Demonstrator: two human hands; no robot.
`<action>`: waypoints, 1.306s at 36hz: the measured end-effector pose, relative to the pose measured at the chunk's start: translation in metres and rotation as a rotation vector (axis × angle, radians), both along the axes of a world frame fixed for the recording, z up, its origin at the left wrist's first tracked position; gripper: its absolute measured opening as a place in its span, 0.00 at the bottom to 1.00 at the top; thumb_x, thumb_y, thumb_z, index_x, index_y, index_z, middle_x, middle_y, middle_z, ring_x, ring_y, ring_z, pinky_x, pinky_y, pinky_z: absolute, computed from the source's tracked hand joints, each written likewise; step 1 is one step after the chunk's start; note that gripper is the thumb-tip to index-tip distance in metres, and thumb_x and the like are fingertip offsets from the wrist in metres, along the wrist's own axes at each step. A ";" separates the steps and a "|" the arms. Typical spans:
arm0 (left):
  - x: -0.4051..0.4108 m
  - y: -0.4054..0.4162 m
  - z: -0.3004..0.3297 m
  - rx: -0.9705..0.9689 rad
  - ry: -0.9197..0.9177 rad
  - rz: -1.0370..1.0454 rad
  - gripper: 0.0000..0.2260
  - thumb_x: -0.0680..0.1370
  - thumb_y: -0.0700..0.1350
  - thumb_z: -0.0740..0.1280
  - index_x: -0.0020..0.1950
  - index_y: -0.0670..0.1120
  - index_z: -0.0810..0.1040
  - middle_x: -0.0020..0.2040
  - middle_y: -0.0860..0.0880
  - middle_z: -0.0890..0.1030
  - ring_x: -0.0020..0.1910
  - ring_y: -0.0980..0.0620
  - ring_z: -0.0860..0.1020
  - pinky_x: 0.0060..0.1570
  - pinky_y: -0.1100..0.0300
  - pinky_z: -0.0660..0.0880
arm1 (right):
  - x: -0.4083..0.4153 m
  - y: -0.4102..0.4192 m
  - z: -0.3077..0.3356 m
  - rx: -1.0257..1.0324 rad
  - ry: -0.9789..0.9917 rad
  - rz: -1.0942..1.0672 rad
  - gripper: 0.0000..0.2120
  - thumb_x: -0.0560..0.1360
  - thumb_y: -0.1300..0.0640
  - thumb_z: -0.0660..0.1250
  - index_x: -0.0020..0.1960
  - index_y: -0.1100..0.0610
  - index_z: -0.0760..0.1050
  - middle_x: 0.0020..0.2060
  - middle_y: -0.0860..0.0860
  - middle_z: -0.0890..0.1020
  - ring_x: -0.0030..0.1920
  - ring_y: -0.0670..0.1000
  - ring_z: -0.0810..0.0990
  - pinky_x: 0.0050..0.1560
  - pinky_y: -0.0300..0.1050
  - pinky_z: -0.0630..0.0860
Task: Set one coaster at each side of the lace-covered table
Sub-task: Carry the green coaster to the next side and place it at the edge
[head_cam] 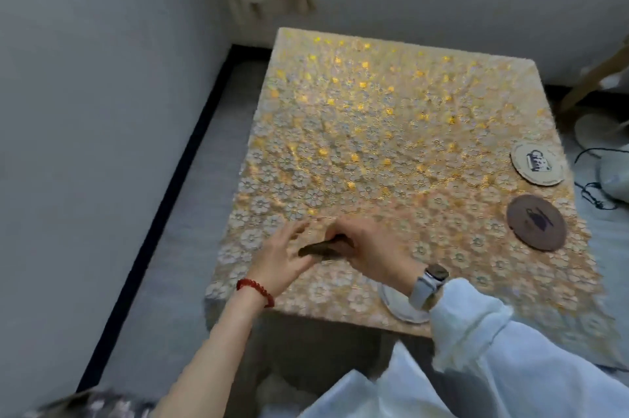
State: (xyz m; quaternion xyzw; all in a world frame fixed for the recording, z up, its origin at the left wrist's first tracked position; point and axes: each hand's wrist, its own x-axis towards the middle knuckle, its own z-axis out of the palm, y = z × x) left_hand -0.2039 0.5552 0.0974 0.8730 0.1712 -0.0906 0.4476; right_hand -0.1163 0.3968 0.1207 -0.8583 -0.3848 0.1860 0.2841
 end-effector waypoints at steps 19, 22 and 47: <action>-0.194 0.308 0.004 -0.382 -0.085 0.786 0.05 0.75 0.41 0.65 0.44 0.48 0.80 0.41 0.51 0.81 0.44 0.52 0.79 0.45 0.66 0.78 | -0.139 0.334 -0.019 0.054 0.815 -0.202 0.12 0.74 0.63 0.64 0.57 0.62 0.69 0.42 0.55 0.80 0.42 0.53 0.80 0.47 0.48 0.77; -0.178 0.341 0.000 -0.375 -0.083 0.803 0.08 0.75 0.40 0.65 0.39 0.52 0.78 0.40 0.51 0.81 0.43 0.51 0.78 0.49 0.55 0.77 | -0.127 0.371 -0.023 0.092 0.819 -0.233 0.09 0.75 0.64 0.61 0.55 0.62 0.69 0.39 0.57 0.79 0.33 0.48 0.79 0.37 0.38 0.79; 0.150 0.480 -0.013 0.204 0.097 -0.415 0.17 0.78 0.47 0.60 0.66 0.46 0.67 0.65 0.44 0.71 0.63 0.47 0.70 0.64 0.51 0.69 | 0.050 0.437 -0.019 0.037 0.274 -0.980 0.11 0.76 0.60 0.57 0.56 0.53 0.71 0.47 0.56 0.82 0.46 0.57 0.79 0.47 0.56 0.77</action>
